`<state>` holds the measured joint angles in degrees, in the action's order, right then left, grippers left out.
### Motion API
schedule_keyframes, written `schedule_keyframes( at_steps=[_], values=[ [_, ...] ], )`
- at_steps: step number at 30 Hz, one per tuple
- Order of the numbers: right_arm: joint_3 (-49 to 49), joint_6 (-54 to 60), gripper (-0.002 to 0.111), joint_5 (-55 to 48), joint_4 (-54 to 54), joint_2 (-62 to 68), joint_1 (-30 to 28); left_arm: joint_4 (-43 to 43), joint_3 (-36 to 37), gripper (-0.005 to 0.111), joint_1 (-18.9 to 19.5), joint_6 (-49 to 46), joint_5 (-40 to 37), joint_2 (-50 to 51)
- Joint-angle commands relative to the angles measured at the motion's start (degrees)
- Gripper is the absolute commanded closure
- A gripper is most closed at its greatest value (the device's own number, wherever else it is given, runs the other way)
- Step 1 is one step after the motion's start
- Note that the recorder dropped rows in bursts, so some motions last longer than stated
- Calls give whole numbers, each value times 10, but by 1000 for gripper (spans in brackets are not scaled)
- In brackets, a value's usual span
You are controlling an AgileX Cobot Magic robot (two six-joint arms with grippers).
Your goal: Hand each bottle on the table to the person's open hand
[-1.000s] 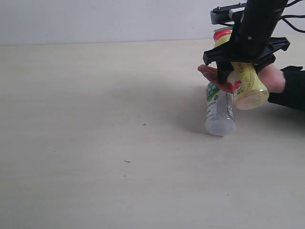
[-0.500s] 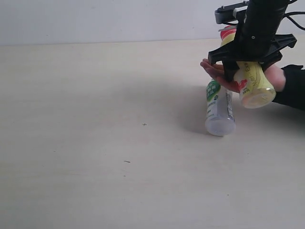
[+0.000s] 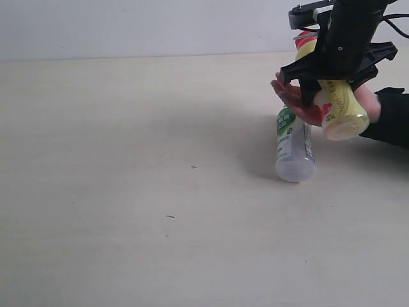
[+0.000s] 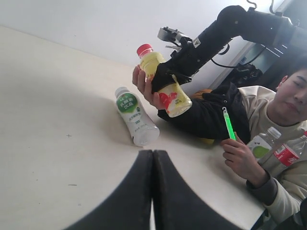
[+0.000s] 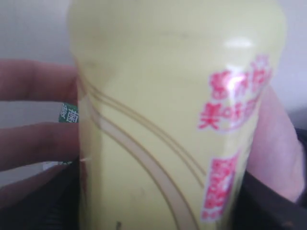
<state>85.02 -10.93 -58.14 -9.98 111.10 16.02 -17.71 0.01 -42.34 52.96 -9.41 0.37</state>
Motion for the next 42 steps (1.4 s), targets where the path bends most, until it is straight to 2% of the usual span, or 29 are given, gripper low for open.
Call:
schedule_keyframes(
  at_steps=[1, 8, 15, 20, 23, 30, 39, 42],
  values=[
    [20, 3, 108, -4, 3, 0, -5, 3, 0, 107, 0, -2, 3, -4],
    [20, 4, 107, -29, 8, 0, -5, 3, 0, 107, 0, -2, 3, -4],
    [20, 4, 94, -26, 9, 0, -5, 3, 0, 107, 0, -2, 3, -4],
    [20, 4, 89, -26, 9, 0, -5, 3, 0, 107, 0, -2, 3, -4],
    [20, 4, 82, -26, 9, 0, -5, 3, 0, 107, 0, -2, 3, -4],
    [20, 4, 55, -26, 9, 11, -5, 3, 0, 107, 0, -2, 3, -4],
    [20, 4, 35, -27, 0, 32, -4, 3, 0, 107, 0, -2, 3, -4],
    [20, 4, 32, -28, -4, 32, -4, 3, 0, 107, 0, -2, 3, -4]
  ],
)
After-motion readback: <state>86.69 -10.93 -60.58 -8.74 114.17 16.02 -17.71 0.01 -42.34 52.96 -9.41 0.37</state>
